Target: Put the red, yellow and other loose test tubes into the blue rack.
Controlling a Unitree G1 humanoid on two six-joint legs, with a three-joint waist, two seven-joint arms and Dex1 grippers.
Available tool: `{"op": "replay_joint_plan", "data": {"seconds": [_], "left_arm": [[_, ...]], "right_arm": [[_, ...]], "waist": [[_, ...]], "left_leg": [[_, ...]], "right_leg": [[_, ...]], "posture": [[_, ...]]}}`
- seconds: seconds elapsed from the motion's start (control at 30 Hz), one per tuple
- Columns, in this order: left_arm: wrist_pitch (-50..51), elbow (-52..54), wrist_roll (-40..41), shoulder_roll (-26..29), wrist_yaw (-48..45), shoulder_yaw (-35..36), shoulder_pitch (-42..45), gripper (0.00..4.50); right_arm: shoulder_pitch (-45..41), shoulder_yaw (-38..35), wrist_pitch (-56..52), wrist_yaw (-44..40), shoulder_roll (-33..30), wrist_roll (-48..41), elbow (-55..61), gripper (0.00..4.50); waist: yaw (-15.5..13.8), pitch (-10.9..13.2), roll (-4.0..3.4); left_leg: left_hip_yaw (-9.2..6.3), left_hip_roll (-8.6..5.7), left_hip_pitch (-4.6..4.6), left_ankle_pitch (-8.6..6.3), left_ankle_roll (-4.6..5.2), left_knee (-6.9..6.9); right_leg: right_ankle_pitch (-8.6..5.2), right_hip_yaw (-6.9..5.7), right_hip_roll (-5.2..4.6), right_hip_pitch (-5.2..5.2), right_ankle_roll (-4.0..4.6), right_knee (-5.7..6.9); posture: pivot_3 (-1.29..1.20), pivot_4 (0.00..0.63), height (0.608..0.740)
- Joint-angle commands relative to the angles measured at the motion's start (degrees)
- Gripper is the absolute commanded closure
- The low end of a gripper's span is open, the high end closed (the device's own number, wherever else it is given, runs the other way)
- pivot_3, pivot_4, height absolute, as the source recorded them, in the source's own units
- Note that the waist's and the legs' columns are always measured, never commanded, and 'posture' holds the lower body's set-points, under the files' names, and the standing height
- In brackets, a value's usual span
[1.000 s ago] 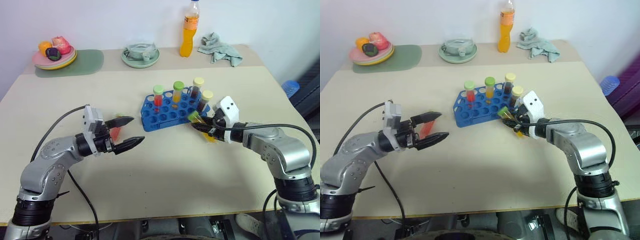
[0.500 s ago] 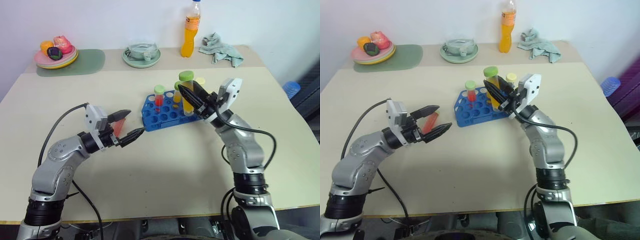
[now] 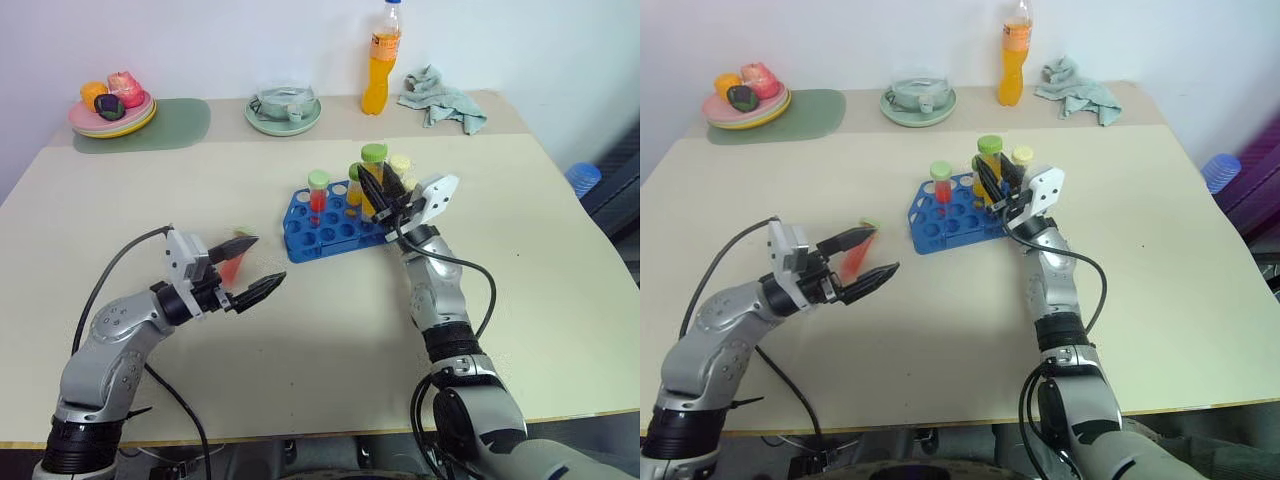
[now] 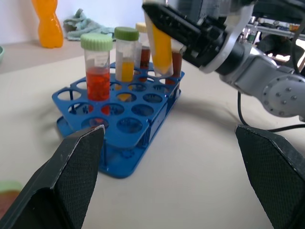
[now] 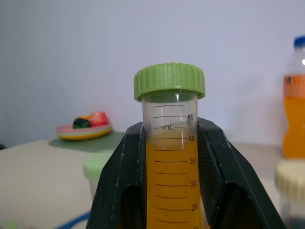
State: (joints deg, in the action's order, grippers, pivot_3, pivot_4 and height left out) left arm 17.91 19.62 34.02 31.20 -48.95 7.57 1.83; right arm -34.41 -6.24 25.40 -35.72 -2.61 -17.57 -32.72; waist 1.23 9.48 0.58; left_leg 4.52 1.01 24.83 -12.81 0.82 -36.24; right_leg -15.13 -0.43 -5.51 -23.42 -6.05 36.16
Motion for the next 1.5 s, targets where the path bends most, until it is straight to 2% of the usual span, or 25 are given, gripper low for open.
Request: {"op": "replay_joint_plan", "data": {"seconds": [0.03,0.57,1.17,1.5], "left_arm": [[-2.1,0.2,-0.4,0.5,-1.1,1.3,-0.6,0.0],[-5.4,-3.7,-1.0,1.6,-4.2,1.3,-0.4,0.0],[-5.4,-2.1,-0.4,2.1,-4.5,1.6,-2.2,0.0],[-5.2,-3.7,-0.2,2.3,-5.6,1.7,-0.5,0.0]], "right_arm": [[-2.2,-0.7,3.6,-0.7,0.6,-0.7,-1.4,3.69],[-3.2,-0.7,9.8,-1.9,1.3,0.2,-10.3,3.69],[-4.3,0.2,11.4,-3.2,3.5,1.4,-14.2,3.69],[-5.4,-1.2,15.1,-3.5,4.5,0.9,-20.2,3.69]], "waist": [[0.1,0.0,-0.01],[1.5,0.0,-0.03],[2.6,0.0,-0.04],[2.7,0.0,-0.05]], "left_leg": [[0.0,0.0,0.0,0.0,0.0,0.0],[-0.01,0.02,-0.28,-0.03,-0.16,0.25],[0.0,0.0,-0.34,-0.1,-0.28,0.37],[0.01,-0.01,-0.36,-0.1,-0.29,0.39]], "right_leg": [[0.0,0.0,-0.03,0.0,0.01,0.0],[-0.06,0.04,-0.22,0.1,0.14,0.0],[-0.05,0.06,-0.33,0.11,0.14,-0.01],[-0.05,0.05,-0.34,0.13,0.14,-0.02]], "posture": [[0.0,0.15,0.74],[0.0,0.15,0.74],[0.0,0.15,0.74],[0.0,0.15,0.74]]}}
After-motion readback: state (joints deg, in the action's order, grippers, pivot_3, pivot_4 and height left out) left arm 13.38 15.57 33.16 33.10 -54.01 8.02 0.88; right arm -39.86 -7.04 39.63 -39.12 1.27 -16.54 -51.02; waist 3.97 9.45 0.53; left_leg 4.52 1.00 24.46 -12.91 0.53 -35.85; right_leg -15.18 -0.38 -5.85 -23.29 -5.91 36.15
